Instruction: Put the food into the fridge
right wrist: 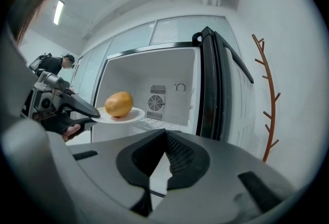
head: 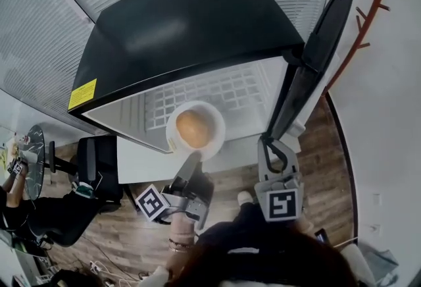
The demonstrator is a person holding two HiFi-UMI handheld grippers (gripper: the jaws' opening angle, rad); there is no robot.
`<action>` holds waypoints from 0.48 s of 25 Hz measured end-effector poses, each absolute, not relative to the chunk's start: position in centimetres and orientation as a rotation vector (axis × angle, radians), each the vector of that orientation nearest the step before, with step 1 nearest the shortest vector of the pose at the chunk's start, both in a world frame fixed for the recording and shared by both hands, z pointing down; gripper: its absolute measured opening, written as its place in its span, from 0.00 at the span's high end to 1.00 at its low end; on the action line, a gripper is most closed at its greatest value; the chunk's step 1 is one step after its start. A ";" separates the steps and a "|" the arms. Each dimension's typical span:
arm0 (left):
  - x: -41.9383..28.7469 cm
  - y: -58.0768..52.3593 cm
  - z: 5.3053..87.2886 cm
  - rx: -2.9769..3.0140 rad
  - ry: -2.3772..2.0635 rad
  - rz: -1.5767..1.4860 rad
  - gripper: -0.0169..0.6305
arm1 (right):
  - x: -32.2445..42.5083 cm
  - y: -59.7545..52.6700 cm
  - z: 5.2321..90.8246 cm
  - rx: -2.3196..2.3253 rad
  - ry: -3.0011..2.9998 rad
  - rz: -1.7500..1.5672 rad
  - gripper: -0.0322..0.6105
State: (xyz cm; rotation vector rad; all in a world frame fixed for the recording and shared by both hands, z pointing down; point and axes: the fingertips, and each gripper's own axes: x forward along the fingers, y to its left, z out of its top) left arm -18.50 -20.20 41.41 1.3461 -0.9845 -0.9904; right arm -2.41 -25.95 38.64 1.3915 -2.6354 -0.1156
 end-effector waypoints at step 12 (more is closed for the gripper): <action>-19.3 -22.2 42.5 1.316 -1.003 -0.971 0.95 | -2.0 -27.3 39.7 1.395 -2.589 -0.092 0.95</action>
